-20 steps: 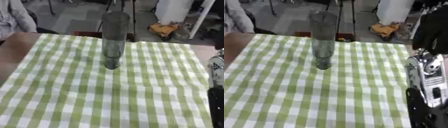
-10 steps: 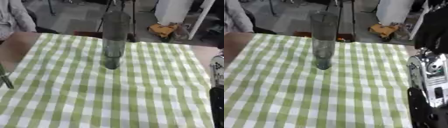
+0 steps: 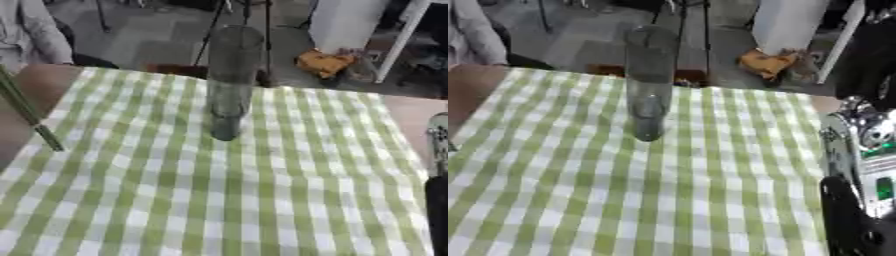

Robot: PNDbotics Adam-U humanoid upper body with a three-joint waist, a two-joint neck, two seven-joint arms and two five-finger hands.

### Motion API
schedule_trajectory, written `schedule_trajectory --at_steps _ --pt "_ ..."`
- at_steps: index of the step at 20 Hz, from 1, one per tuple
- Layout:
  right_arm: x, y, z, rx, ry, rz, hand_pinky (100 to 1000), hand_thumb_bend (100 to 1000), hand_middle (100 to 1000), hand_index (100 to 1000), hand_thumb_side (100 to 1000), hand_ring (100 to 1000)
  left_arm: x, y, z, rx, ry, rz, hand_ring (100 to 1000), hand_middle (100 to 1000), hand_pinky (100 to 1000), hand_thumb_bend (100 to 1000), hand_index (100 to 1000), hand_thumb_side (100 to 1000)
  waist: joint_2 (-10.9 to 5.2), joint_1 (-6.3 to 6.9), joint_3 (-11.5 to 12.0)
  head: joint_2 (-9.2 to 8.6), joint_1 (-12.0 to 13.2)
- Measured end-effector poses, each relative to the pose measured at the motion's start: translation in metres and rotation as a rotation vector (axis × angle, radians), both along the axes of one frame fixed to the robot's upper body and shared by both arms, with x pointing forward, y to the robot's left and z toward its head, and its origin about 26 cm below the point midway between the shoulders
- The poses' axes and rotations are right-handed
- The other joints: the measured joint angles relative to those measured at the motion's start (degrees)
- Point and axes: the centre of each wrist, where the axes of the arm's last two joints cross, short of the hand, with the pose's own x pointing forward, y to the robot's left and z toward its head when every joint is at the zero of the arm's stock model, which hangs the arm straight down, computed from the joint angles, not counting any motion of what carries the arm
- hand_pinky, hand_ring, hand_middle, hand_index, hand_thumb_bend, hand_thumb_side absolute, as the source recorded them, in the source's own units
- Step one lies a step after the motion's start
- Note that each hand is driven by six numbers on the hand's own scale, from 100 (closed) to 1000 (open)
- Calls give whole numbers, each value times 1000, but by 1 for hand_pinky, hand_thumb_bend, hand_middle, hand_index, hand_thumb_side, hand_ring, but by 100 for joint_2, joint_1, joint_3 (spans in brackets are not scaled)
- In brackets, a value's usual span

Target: Arrange flowers into the vase.

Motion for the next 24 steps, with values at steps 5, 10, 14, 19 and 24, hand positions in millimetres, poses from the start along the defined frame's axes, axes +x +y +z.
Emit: schedule_trajectory --at_steps 5,10,14,19,24 --pt "0 1 1 1 -3 7 675 100 733 802 1000 745 4 -7 13 -16 -56 6 100 100 100 100 100 740 0 1 -50 -80 44" --pt "1 4 5 -1 -24 19 677 100 733 803 1000 745 9 -15 23 -41 -123 17 100 100 100 100 100 738 -1 3 -149 -184 105" --pt "1 6 7 -2 -34 31 678 100 733 803 1000 744 13 -22 31 -55 -173 18 100 100 100 100 100 741 -1 26 -241 -235 159" --pt "1 8 10 -5 -46 44 678 100 733 803 1000 745 20 -29 39 -67 -217 17 100 100 100 100 100 743 43 108 -361 -286 292" --pt "1 11 12 -13 -54 57 678 100 733 802 1000 745 30 -35 42 -70 -234 13 100 100 100 100 100 748 125 154 -464 -326 414"
